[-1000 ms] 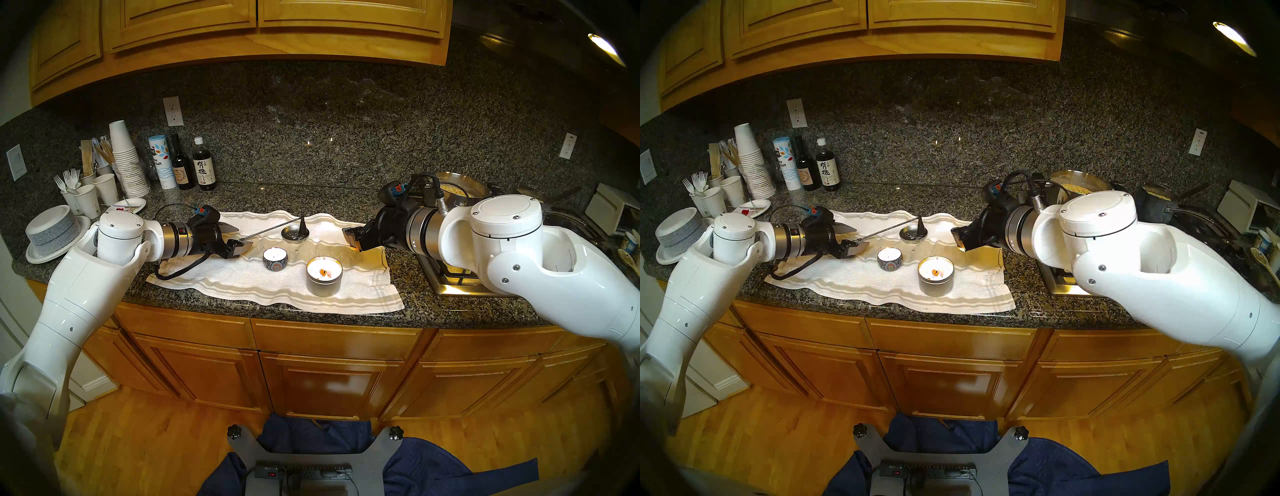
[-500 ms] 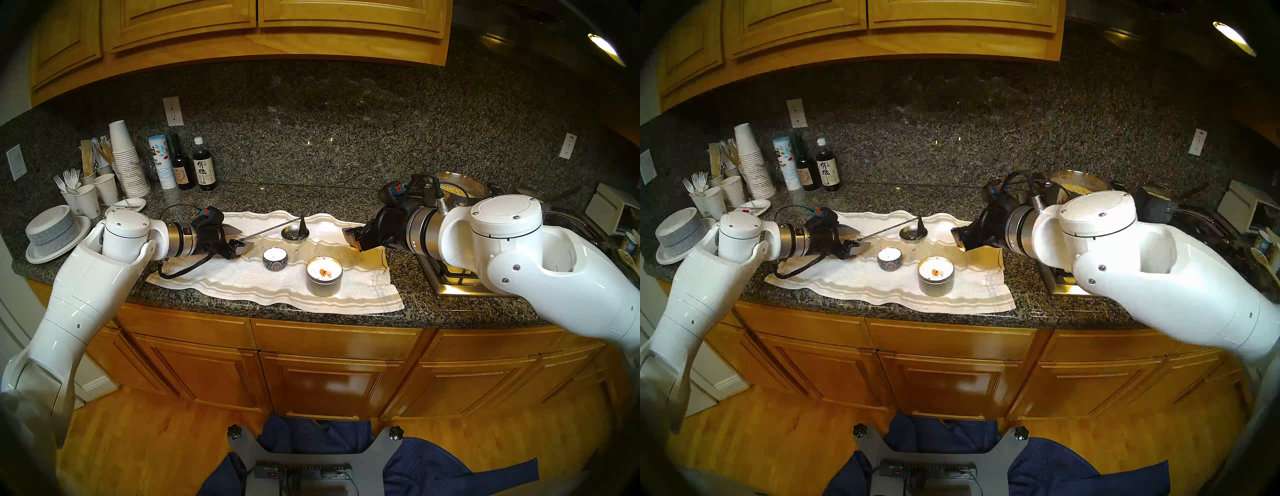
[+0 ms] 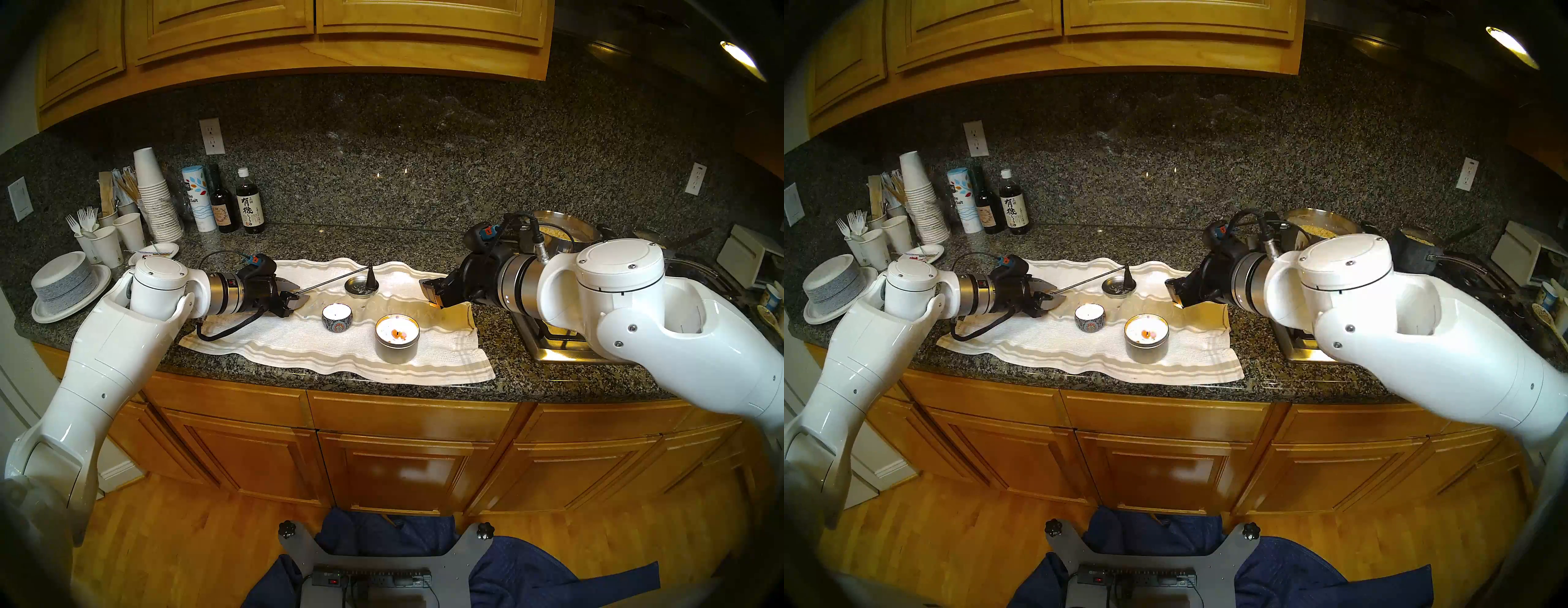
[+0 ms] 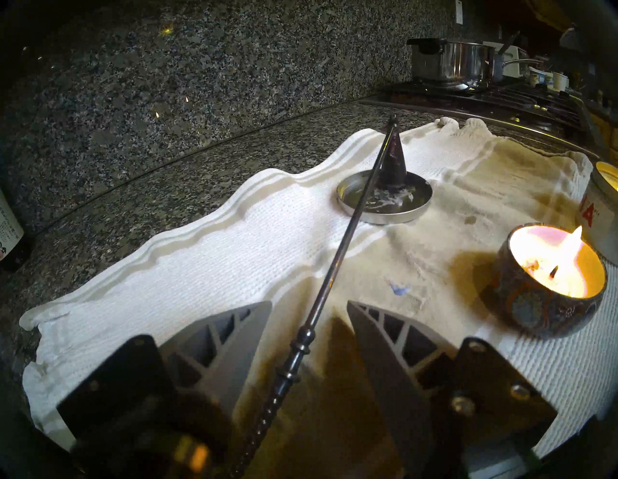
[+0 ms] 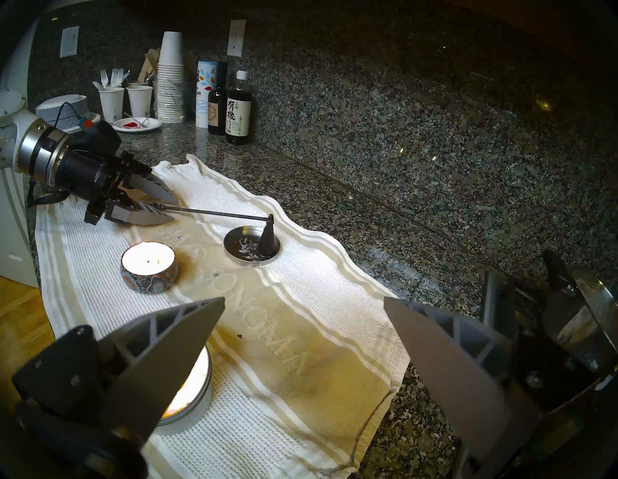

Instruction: Put out candle flame

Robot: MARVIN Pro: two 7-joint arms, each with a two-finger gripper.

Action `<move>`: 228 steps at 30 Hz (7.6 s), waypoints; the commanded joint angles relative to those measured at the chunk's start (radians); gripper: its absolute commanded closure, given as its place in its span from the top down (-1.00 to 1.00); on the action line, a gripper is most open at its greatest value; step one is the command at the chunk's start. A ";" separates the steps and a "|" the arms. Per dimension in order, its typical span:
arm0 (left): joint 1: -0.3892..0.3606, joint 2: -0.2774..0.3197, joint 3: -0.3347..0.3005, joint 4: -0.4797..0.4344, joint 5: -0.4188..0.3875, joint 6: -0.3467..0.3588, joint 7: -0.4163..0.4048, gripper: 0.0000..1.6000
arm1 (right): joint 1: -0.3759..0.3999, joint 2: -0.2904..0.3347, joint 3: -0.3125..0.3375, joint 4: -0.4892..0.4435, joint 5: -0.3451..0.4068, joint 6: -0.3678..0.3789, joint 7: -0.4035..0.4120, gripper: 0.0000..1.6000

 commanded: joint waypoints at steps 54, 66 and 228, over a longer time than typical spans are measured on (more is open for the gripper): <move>0.004 0.022 -0.056 -0.129 0.021 -0.043 0.018 -1.00 | 0.026 0.000 0.025 -0.001 -0.004 -0.007 -0.001 1.00; 0.015 0.039 -0.072 -0.138 0.020 -0.053 0.037 -1.00 | 0.026 0.000 0.025 -0.001 -0.004 -0.007 -0.001 1.00; -0.055 0.041 -0.033 0.044 0.175 -0.210 -0.040 0.00 | 0.027 0.000 0.024 -0.001 -0.003 -0.008 -0.002 1.00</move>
